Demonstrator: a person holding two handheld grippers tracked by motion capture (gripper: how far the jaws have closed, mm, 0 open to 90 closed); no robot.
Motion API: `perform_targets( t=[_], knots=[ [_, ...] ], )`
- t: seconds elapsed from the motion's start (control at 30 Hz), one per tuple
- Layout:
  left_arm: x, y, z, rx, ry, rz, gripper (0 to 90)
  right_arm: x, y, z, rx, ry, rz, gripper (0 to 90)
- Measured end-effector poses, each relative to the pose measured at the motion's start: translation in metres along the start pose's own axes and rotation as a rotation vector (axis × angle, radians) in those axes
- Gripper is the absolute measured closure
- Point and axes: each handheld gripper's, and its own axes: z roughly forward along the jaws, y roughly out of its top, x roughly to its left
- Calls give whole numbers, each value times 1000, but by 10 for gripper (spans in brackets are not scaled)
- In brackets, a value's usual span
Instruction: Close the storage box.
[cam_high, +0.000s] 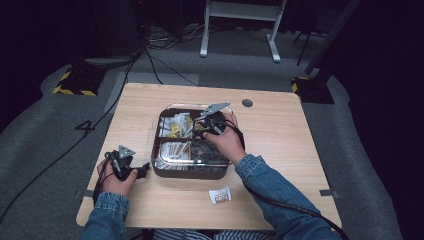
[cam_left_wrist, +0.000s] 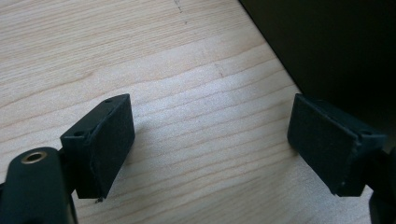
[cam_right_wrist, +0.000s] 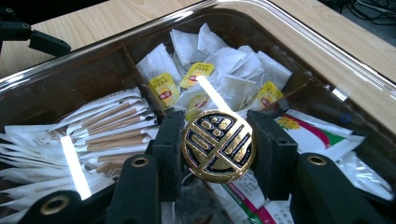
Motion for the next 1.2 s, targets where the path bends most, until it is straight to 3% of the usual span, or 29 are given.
perform_targets(
  t=[0.57, 1.2],
  knots=[
    [0, 0, 0, -1, 0, -1, 153, 11, -4, 22, 13, -6, 19, 587],
    [0, 0, 0, 0, 0, 0, 153, 16, -6, 27, 21, -3, 17, 586]
  ],
)
